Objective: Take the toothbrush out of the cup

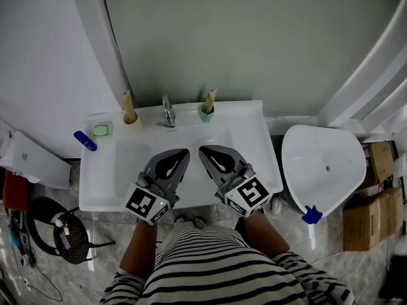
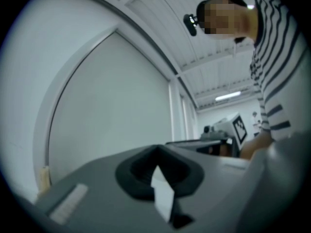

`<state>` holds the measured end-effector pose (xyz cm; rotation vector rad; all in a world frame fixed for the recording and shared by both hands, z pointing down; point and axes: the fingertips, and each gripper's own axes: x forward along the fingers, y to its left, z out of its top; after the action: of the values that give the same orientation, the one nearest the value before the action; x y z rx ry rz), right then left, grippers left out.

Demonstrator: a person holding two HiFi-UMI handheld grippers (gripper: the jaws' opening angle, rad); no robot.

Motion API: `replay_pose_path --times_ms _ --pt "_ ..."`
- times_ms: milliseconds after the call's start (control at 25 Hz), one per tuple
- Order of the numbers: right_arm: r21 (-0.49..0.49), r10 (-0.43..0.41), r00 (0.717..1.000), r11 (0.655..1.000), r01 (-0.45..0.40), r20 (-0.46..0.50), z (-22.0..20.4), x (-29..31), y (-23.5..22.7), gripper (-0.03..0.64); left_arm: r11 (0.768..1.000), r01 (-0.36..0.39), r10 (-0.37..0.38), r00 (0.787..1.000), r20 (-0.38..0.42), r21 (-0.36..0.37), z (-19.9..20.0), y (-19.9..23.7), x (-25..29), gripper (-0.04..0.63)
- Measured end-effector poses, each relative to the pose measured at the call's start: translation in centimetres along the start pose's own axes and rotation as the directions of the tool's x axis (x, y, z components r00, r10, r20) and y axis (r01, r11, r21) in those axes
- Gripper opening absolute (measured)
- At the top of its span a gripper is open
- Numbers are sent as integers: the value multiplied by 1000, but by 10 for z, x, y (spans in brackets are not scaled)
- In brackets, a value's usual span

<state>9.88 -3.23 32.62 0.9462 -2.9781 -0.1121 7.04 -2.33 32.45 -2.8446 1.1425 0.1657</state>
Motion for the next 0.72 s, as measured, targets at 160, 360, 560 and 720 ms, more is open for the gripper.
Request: replay_pose_path --times_ms 160,360,560,720 --pt "-3 -3 1000 1000 3 4 5 8 -2 6 1000 9 -9 1000 5 1 4 7 2 6" --pt "-5 -11 1000 1000 11 -4 6 20 -1 6 1000 18 -18 1000 6 -7 5 19 -1 6" --pt "-8 -20 1000 1000 19 -8 6 35 1 6 1000 22 -22 1000 12 -13 5 35 -5 6" --pt "-13 -22 1000 1000 22 -16 8 44 5 6 999 25 -25 999 20 -20 7 44 -9 6"
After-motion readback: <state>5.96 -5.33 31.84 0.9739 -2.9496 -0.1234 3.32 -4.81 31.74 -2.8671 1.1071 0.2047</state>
